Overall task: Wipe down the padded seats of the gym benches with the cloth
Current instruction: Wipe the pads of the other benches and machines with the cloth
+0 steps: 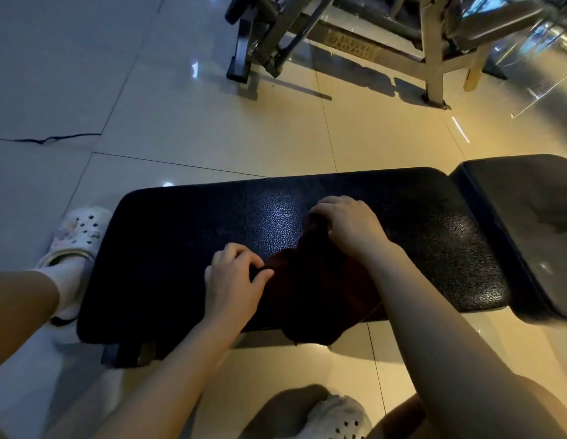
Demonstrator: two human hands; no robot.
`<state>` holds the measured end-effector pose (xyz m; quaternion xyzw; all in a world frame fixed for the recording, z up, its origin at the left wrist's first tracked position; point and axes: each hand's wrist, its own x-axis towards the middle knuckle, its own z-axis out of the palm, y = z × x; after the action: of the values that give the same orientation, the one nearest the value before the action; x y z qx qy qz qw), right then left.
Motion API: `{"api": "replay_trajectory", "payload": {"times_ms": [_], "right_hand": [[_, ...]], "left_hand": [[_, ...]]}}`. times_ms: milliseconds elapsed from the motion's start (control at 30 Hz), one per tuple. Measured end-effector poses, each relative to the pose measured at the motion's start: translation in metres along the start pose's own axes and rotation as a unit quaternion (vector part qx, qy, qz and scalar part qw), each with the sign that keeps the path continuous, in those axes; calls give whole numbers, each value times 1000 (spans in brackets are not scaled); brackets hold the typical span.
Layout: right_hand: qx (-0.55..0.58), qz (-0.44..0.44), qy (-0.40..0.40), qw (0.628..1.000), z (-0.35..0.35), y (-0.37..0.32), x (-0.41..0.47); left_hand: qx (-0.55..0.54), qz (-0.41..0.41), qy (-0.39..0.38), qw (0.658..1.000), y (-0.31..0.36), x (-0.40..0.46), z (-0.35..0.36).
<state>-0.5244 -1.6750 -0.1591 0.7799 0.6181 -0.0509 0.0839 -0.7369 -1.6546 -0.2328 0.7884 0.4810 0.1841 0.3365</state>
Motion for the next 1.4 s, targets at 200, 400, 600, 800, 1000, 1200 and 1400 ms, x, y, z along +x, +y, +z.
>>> {"api": "replay_trajectory", "payload": {"times_ms": [200, 400, 600, 800, 1000, 1200, 1400], "right_hand": [[125, 81, 112, 982, -9, 13, -29], [339, 50, 56, 938, -45, 16, -83], [378, 9, 36, 925, -61, 8, -127], [231, -21, 72, 970, -59, -18, -166], [313, -98, 164, 930, -77, -40, -179], [368, -145, 236, 888, -83, -80, -146], [307, -143, 314, 887, -78, -78, -152]], "left_hand": [[-52, -1, 15, 999, 2, 5, -36], [-44, 72, 74, 994, 15, 5, -96], [-103, 116, 62, 986, 31, -9, -141], [-98, 135, 93, 982, 30, -41, -170], [-248, 167, 88, 950, 43, -57, -170], [-372, 184, -84, 906, 89, -52, -133], [-497, 99, -146, 850, 97, -48, -126]]}}
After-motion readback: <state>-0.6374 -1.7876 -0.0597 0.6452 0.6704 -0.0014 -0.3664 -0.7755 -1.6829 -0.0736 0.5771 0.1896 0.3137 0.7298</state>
